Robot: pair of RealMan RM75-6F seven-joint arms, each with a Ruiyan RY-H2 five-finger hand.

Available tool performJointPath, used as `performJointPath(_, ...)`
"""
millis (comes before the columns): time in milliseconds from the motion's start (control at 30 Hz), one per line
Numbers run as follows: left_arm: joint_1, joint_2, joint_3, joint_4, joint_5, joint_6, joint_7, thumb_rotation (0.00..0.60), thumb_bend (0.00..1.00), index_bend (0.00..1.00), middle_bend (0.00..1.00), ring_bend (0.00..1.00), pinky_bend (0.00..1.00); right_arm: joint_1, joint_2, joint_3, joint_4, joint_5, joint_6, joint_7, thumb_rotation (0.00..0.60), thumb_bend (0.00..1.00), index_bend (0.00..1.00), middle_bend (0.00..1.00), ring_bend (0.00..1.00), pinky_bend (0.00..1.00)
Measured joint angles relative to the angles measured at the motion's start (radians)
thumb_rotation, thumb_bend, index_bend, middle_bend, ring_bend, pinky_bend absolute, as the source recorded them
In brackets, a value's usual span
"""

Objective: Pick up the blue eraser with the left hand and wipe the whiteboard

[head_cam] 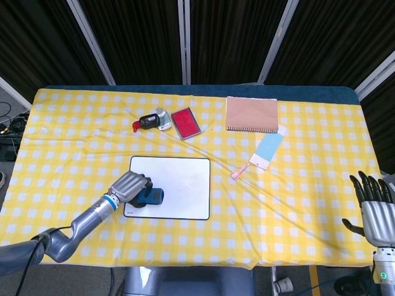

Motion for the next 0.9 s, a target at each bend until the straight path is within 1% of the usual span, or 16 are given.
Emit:
performJointPath(233,-0.028,-0.034,-0.041,0.110,-0.048,-0.039,-0.008,0.600,0.25,0.52,0.44,0.40,0.53,0.000,-0.001,0.002,0.001,0.005,0.000,-0.003,0.600,0.00,0.00,0.00,0.00,0.00)
performJointPath(400,-0.033,-0.041,-0.050,0.149,-0.051,-0.041,-0.032,0.600,0.26,0.52,0.44,0.40,0.53,-0.002,0.000,0.002,0.000,0.007,0.002,-0.004,0.600,0.00,0.00,0.00,0.00,0.00)
performJointPath(600,-0.021,-0.021,-0.024,0.114,-0.016,-0.032,-0.076,0.600,0.25,0.52,0.44,0.40,0.53,-0.002,0.001,0.000,-0.006,0.002,0.004,-0.004,0.600,0.00,0.00,0.00,0.00,0.00)
performJointPath(900,-0.002,0.023,0.042,0.014,0.095,0.017,-0.126,0.600,0.25,0.52,0.44,0.40,0.53,-0.001,-0.001,-0.001,-0.007,-0.001,0.003,-0.010,0.600,0.00,0.00,0.00,0.00,0.00)
